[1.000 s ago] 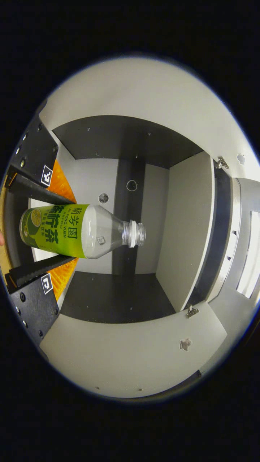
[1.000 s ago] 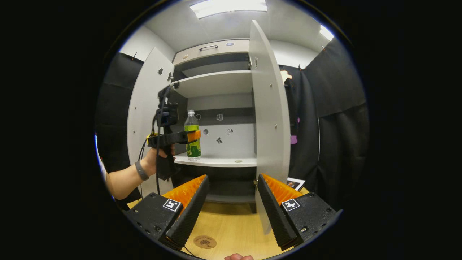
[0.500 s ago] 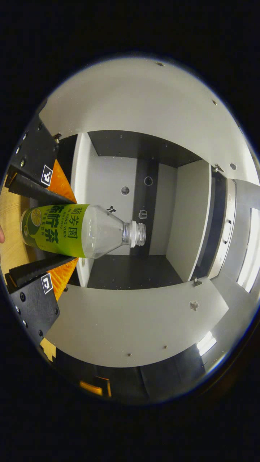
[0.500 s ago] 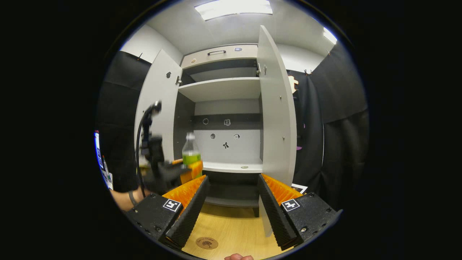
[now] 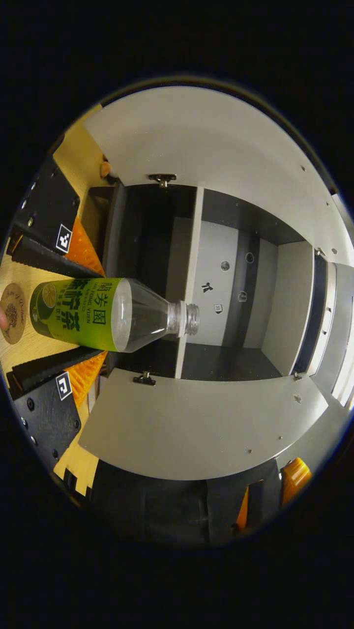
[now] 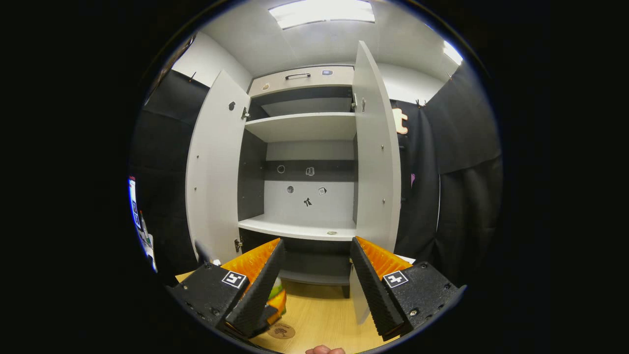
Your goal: Grasp the bottle in the cabinet with the left hand and place it on the coaster, then close the right door with the right hand and the left door with the left hand.
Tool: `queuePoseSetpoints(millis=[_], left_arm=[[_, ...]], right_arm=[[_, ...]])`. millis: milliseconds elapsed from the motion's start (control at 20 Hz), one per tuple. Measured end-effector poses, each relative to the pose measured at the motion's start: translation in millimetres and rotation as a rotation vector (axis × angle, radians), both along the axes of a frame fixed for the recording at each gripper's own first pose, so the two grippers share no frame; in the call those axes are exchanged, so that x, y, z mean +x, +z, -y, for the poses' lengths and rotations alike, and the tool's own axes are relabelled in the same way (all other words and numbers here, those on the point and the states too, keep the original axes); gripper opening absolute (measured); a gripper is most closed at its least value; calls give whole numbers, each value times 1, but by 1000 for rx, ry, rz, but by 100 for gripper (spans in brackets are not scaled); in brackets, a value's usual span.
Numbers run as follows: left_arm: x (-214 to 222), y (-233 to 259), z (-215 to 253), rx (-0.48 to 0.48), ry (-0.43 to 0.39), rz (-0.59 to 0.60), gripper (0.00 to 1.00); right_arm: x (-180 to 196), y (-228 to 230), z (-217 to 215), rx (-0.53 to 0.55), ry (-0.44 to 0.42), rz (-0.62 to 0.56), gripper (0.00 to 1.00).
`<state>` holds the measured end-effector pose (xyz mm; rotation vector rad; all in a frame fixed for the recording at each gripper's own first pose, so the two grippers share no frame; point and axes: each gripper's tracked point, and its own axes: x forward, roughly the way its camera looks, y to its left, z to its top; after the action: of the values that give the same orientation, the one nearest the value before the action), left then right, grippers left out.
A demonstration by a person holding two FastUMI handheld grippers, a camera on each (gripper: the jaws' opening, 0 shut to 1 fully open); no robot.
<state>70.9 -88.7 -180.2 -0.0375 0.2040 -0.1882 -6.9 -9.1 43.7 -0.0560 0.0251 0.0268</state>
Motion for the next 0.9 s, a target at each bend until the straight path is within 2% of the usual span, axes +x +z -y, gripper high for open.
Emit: queuePoseSetpoints(millis=[50,100,150,350,500,550,750,900], left_arm=[[-6,-10,1,14,10,-6,72],[-9,-19,1,24,16,-10,77],[-15,-26,2,30,25,-9,72],[-26,-52,4,35,34,-42,72],[-32,-59,4,38,39,-50,72],[-32,-60,2,38,36,-47,77],[-38,-66,1,52,26,-44,69],[-42,-66,1,65,12,-38,75]], right_arm=[[0,1,2,-2,-5,0,83],[-1,1,3,2,-9,-2,83],[-1,0,4,9,-14,-9,83],[-1,-7,11,13,-36,-35,83],[-1,-11,13,4,-45,-42,83],[-1,-11,13,5,-45,-43,83],[3,-16,12,18,-38,-52,83],[4,-18,11,16,-32,-55,83]])
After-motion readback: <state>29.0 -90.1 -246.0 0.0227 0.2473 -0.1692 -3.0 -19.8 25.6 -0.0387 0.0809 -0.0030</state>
